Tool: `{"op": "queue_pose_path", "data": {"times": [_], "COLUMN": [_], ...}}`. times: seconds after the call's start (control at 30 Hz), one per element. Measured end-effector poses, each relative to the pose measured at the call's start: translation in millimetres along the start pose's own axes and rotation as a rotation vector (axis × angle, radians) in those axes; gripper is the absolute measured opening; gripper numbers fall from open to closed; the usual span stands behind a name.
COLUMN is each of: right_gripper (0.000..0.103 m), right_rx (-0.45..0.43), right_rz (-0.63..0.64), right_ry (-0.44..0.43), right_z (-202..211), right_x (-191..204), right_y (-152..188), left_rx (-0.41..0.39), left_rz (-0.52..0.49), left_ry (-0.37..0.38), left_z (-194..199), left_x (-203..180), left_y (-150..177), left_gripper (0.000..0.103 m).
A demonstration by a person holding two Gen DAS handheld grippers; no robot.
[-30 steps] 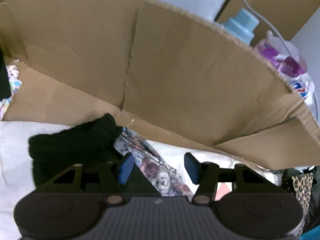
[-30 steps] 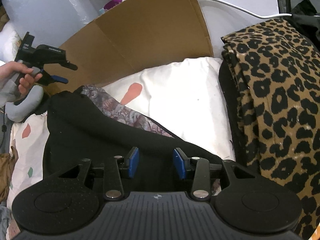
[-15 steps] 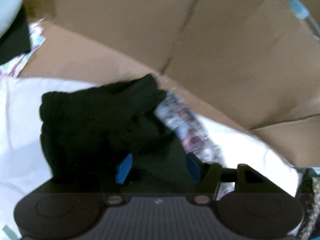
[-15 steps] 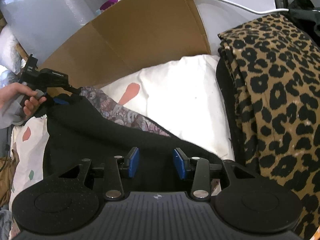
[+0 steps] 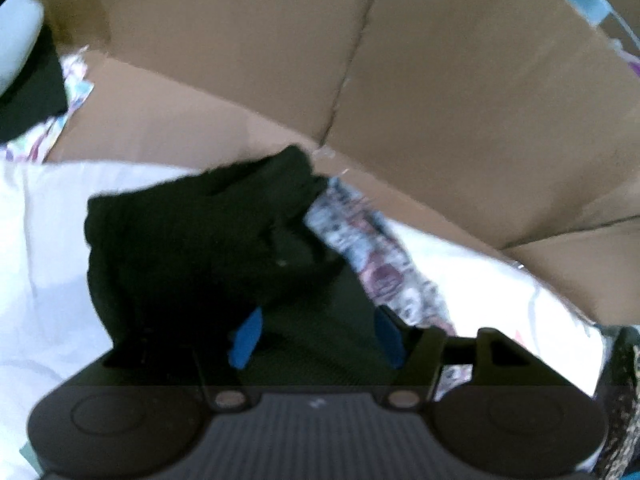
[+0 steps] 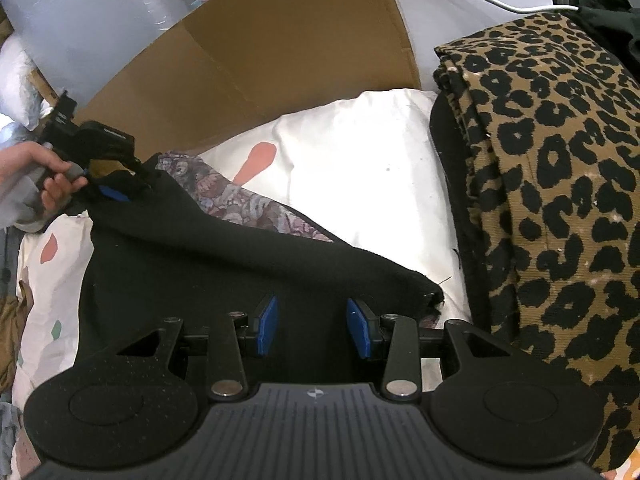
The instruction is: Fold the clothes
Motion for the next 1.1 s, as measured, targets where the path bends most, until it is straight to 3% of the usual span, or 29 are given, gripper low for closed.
{"op": "queue_pose_path", "data": {"times": [0.23,0.5,0.67,0.73,1.1], "right_gripper": [0.045,0.045,0.045,0.045,0.044], "right_rx": [0.001,-0.035,-0.061,-0.059,-0.013], "right_rz": [-0.019,0.024,0.082,0.093,0.124], "right_ry": [0.001,-0.013,-0.005,0.005,0.074], "right_z": [1,3,1,-2,-19], "right_x": [-4,-1,2,0,-13], "right_y": [-1,-17,-31,-34,-23], "left_rx": [0.024,0.056,0.059,0.062,-0.025], "left_rz": [0.015,0.056,0.05,0.05,-0.017], "left_ry": [0.009,-0.04,-0.052,-0.033,0.039], "left_z": [-17,-41,-40,-35,21], "left_x": [-13,2,9,11,-12], "left_y": [-1,15,17,17,-10], "left_gripper": [0.044,0.038,0.01,0.006,0.003]}}
Point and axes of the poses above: each gripper's, at about its wrist camera, not at the fingertips, and z roughly against the way its jaws point, x to its left, y to its underside, the point moved 4 cm from there along -z, roughly the way its jaws point, and after that the axes turned 1 degree about -z, right-handed, at the moved point
